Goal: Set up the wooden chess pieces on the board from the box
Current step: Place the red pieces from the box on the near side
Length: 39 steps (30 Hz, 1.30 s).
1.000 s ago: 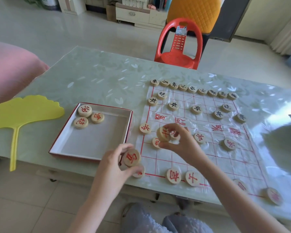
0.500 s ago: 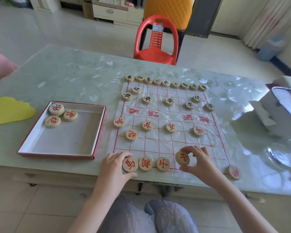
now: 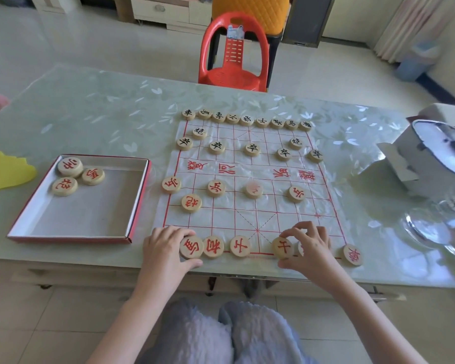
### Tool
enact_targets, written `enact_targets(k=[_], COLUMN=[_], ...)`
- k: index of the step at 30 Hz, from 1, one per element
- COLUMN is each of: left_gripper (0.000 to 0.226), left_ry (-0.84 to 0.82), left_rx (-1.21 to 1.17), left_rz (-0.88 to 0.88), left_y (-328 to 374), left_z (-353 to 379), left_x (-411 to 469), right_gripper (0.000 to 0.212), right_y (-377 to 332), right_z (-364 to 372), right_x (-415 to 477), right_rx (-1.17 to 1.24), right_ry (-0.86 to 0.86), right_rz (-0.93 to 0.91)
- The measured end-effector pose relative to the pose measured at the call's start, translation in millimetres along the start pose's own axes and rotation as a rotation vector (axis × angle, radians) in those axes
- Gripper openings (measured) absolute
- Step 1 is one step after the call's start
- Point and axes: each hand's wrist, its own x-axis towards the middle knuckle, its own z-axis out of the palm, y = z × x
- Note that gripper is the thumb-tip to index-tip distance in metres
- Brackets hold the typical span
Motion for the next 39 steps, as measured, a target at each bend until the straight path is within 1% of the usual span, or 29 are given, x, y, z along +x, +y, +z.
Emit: enact_targets(k=[4,9,12,17,22,25,29,33,35,39], left_gripper=[0.058,0.058,0.058,0.06,0.066,0.06,0.046,0.031,0.028,0.031], left_ry=[-0.006,-0.017,-0.013,-0.062,-0.037,0.035,0.113,0.215,0.262,0.316], left_rx=[0.034,0.061,0.06,0.06,0.021,-0.031,-0.078,-0.04,-0.058,-0.082], left_rz=[0.0,0.022,0.017,-0.009,0.037,0.034,-0.011,-0.126,-0.19,-0.302], left_y=[-5,-8,-11,-15,-16,-21,-37,-77,-101,-139], left_z=[2,5,5,5,1,-8,-39,-72,-83,-95], left_x=[0,4,4,3,2,6,16,30,38,55], right_gripper=[0.056,0.066,0.066,0.065,0.062,0.061,0.056,0.049,0.047,0.043], right_y=[2,3,3,-6,-26,-49,-96,-157,-188,-239], right_z=[6,8,10,10,9,8,11,23,33,59], right_x=[0,-2,-4,-2,3,11,30,58,73,110], right_rx=[-0.003,0.058,0.079,0.099,0.107,0.111,0.181,0.236,0.257,0.3], right_ry=[-0.025,-0.04,-0.027,-0.04,-0.037,-0.05,-0.068,-0.091,-0.114,-0.134], right_rz=[0.021,0.039,0.03,0.001,-0.042,-0.085,-0.187,-0.291,-0.337,-0.379])
